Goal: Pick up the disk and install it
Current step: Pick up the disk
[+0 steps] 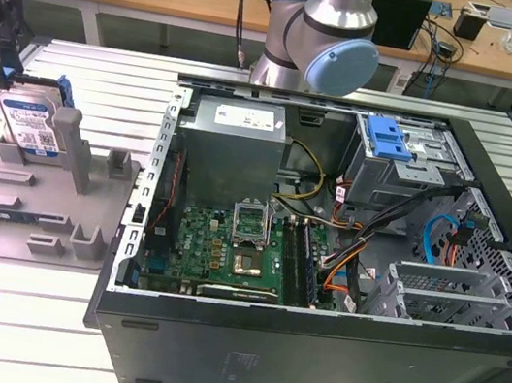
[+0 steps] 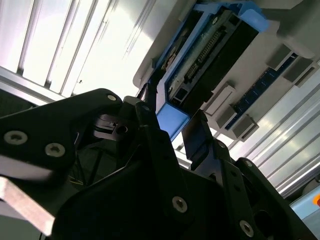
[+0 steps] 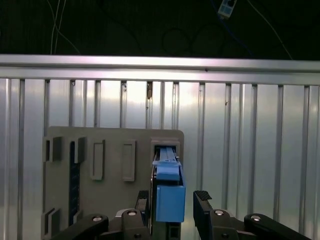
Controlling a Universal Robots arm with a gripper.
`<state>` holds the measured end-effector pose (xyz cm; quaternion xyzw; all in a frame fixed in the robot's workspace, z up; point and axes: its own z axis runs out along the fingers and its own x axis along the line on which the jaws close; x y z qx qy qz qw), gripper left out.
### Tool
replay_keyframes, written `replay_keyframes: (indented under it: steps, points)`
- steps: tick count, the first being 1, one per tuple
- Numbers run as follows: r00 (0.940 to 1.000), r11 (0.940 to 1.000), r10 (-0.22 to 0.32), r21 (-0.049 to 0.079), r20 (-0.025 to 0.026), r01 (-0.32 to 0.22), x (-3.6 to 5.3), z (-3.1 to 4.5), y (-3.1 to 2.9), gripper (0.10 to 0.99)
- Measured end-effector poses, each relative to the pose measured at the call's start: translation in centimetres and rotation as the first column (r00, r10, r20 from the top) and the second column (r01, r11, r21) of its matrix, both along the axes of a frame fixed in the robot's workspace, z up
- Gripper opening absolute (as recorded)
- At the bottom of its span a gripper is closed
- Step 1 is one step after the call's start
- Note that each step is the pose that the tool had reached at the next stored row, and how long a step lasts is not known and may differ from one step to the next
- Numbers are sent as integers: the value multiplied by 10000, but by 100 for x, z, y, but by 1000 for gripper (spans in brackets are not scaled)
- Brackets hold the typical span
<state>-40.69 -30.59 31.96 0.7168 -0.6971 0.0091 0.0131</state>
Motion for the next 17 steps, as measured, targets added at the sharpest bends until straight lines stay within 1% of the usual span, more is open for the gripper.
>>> replay_keyframes:
  steps: [7, 17]
  points:
    - [10000, 10000, -1, -1, -1, 1, -15, -32, -5, 482]
    - [10000, 10000, -2, -1, -2, 2, -16, -61, -34, 482]
